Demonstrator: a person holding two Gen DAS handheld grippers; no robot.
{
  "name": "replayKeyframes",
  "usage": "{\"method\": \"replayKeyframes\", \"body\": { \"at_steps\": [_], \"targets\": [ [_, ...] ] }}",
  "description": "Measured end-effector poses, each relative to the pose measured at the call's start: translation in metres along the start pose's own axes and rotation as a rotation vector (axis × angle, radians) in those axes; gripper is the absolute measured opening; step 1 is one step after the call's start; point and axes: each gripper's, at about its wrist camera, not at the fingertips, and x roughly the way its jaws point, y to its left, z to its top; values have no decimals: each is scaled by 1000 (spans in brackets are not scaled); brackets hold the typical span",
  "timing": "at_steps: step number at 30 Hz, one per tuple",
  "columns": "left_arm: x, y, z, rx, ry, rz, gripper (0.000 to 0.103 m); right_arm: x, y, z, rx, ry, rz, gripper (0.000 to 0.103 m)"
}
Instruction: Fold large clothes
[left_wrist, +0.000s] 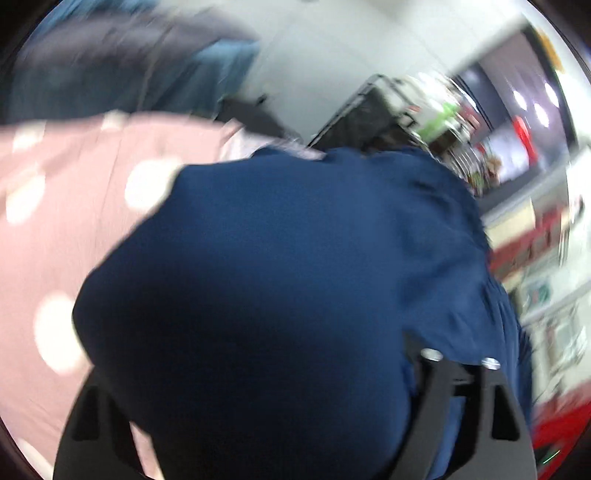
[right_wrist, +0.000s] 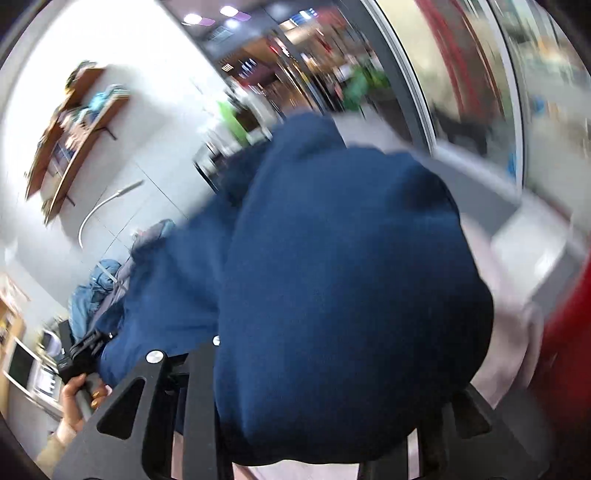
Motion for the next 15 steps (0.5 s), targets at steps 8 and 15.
{"method": "replayKeyframes", "body": {
  "at_steps": [8,15],
  "targets": [
    [9,40,-17,-36,68,-33,98,23,-29,-31,135,15,44,56],
    [-16,69,-6,-52,54,-100,98,25,-41,-32,187,44,83,80]
  ]
}}
